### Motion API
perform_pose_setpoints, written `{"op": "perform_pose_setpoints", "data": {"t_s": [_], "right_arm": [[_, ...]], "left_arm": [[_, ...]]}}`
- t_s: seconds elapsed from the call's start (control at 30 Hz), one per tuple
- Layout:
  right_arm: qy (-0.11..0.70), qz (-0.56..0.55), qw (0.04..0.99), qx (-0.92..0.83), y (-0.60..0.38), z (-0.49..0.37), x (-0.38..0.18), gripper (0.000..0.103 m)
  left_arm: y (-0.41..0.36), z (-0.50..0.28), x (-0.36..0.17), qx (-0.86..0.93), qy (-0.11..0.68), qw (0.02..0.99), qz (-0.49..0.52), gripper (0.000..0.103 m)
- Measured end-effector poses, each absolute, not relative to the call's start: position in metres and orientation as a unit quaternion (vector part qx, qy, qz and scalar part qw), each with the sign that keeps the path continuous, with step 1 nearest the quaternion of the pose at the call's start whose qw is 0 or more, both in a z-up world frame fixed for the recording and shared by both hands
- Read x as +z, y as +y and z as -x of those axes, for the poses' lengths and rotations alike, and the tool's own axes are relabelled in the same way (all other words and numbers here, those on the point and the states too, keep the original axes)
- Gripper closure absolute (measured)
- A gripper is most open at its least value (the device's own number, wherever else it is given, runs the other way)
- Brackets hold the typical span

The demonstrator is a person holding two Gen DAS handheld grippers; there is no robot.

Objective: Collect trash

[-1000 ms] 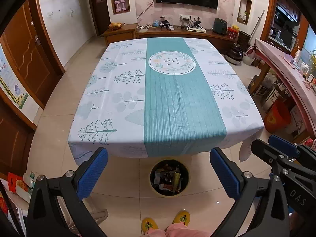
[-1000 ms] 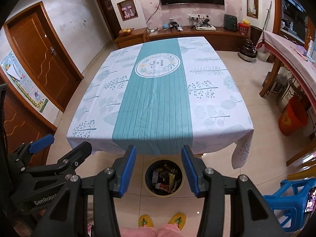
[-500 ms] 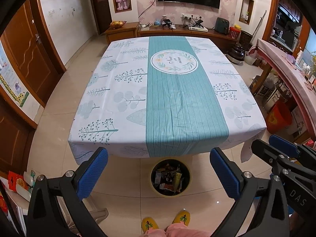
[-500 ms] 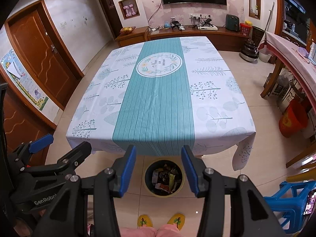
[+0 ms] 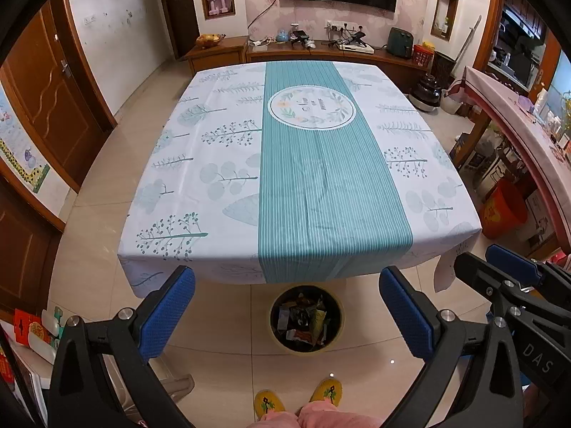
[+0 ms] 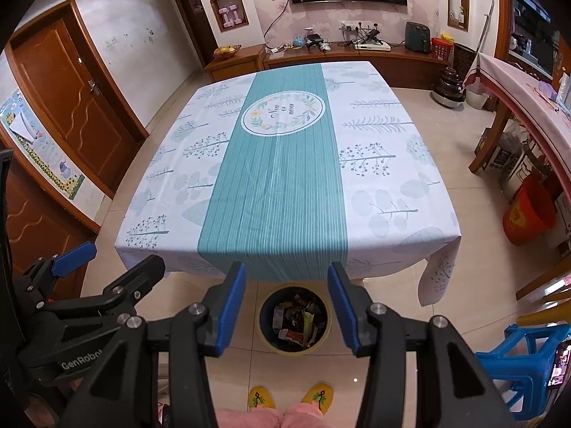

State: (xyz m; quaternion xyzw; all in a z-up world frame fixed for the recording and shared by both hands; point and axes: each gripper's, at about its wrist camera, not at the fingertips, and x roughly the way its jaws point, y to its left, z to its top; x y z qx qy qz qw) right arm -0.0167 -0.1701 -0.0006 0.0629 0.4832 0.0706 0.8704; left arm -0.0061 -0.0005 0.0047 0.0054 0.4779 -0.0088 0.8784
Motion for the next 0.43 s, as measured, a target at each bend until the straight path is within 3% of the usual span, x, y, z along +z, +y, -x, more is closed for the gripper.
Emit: {"op": "perform_pose_setpoints", "data": {"t_s": [0.43], "right_arm": [[0.488, -0.063, 0.868, 0.072, -0.1719, 0.0155, -0.0043, 0.055]], "left_arm": [[-0.0028, 0.0041, 0.0006, -0.008, 0.487, 0.874, -0.001, 0.001]]}}
